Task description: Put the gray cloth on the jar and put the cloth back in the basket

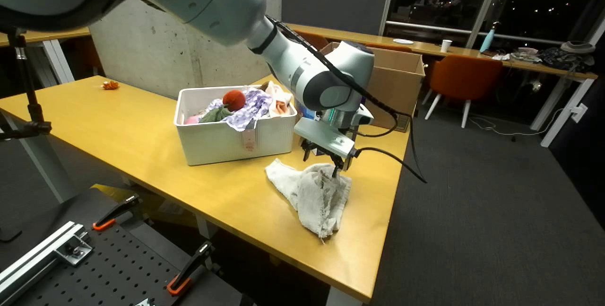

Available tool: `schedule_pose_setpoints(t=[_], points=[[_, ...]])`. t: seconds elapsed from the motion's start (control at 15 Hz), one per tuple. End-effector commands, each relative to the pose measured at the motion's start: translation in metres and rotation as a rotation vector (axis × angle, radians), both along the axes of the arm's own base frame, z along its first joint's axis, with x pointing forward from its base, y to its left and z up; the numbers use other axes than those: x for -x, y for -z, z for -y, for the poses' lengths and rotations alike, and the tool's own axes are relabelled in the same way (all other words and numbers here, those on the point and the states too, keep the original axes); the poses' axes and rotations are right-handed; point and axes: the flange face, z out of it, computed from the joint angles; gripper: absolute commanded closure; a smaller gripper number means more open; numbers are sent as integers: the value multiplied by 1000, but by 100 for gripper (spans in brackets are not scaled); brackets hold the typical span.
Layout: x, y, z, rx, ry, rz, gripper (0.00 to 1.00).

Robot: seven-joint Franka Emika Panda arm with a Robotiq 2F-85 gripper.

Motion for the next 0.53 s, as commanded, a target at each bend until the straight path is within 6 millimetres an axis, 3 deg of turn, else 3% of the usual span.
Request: schedule_pose_setpoints(t=[0.0, 0.47], points=[[4, 11, 10, 4, 34, -10, 0], [4, 22, 27, 17, 77, -29, 0]])
